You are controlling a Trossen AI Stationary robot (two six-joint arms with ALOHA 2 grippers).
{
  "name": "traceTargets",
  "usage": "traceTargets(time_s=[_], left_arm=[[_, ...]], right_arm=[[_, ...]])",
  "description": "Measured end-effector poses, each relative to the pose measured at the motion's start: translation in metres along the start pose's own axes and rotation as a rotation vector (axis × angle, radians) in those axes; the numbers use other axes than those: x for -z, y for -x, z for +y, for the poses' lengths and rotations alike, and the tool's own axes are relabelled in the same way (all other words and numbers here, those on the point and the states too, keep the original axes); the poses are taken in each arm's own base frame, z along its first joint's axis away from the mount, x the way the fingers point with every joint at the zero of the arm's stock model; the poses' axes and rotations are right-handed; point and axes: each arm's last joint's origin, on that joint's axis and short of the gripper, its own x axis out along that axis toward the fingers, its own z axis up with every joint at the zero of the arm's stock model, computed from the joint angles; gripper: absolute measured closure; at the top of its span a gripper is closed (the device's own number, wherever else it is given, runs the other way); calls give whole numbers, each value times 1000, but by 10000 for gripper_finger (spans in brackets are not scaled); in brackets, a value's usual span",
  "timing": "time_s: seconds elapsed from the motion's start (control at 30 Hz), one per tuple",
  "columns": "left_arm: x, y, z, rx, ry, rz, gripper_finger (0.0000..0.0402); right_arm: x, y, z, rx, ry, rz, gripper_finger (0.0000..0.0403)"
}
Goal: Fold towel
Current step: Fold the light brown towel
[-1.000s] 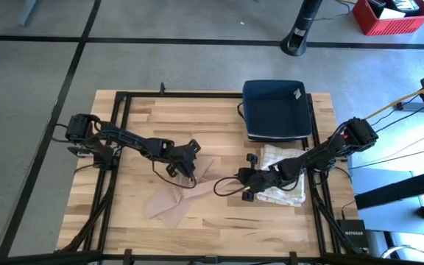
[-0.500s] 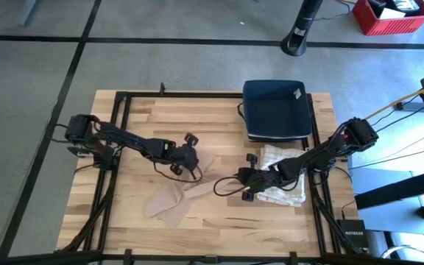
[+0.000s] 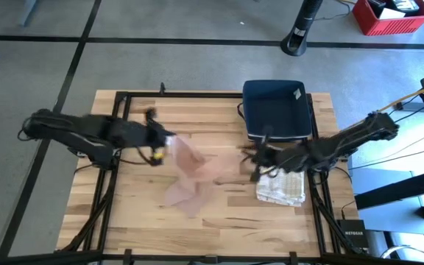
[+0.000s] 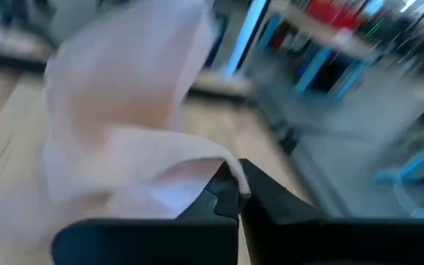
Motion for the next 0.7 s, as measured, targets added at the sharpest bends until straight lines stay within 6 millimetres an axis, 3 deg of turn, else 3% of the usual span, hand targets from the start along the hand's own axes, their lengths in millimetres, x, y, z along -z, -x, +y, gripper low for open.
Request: traceTargets(time_s=[0.23, 0.4, 0.53, 0.7], left_arm=[[-10, 69, 50, -60, 198, -188, 395], [-4, 98, 75, -176, 299, -265, 399], [3, 109, 85, -286, 356, -271, 396], [10, 109, 90, -348, 354, -220, 400]], right_arm=[[-64, 31, -60, 129, -3, -169, 398], [-90, 40, -93, 188, -8, -225, 398], [-92, 40, -113, 248, -1, -163, 398], [-76, 31, -127, 270, -22, -33, 398]])
